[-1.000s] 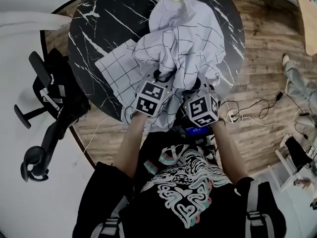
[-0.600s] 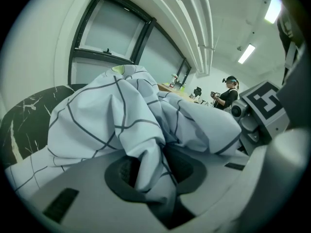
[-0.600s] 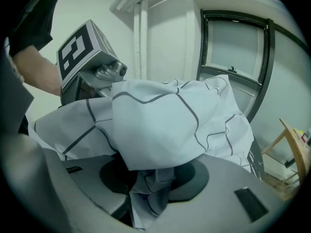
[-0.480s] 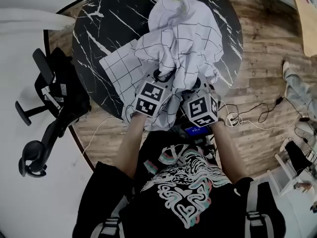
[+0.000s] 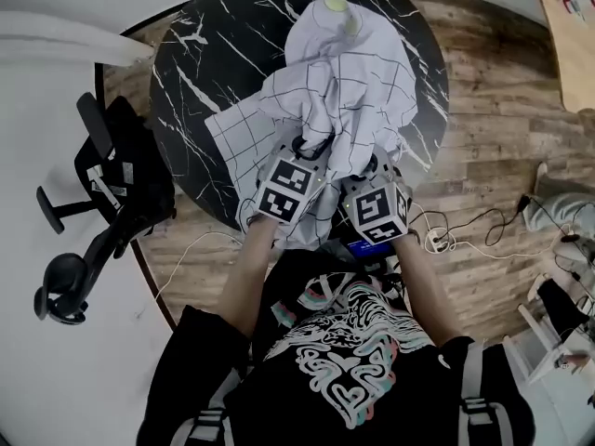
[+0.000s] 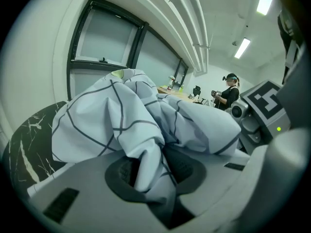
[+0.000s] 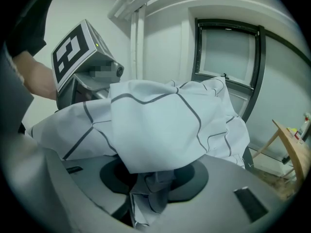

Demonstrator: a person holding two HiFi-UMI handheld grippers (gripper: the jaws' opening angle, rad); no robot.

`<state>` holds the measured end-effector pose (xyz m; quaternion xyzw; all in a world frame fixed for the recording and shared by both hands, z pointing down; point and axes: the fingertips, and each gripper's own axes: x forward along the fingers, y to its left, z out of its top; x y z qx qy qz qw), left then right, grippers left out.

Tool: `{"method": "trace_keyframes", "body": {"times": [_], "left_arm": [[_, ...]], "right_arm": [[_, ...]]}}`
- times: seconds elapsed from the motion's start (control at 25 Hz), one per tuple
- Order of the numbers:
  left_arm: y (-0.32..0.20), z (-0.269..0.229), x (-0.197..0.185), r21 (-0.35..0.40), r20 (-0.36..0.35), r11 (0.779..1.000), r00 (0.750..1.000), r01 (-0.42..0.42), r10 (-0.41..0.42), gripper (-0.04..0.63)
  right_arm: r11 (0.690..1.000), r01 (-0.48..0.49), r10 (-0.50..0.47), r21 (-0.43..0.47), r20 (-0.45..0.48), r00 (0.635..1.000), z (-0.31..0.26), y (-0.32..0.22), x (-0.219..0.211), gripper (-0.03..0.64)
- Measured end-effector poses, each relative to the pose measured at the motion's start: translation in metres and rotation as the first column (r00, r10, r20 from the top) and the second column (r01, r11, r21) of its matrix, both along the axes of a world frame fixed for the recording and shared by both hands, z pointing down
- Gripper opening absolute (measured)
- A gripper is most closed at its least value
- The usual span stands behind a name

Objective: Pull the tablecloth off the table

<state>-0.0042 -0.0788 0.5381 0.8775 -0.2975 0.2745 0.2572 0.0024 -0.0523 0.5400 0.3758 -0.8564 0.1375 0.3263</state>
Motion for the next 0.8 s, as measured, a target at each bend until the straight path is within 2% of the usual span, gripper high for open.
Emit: {"method": "trace_keyframes", "body": {"times": [0.48,0.68,0.8], "left_arm": [[0.0,-0.047,-0.001,0.055,0.061,0.998,0.998,-0.006,0.002,0.081],[0.006,-0.065,0.008,0.058,0.05,0.998,0.999,0.012,-0.014,0.081],[0.012,-0.083,0.013,0.088,0.085,0.996,0.996,0.0,-0.007,0.081]], "right_arm": [[0.997,-0.067,0.062,0.045,0.111,0.992,-0.042,-0.001,-0.003,0.153],[0.995,-0.083,0.073,0.057,0.158,0.985,-0.062,0.006,0.006,0.15],[0.992,-0.095,0.081,0.077,0.174,0.981,-0.076,0.011,0.01,0.15]]}}
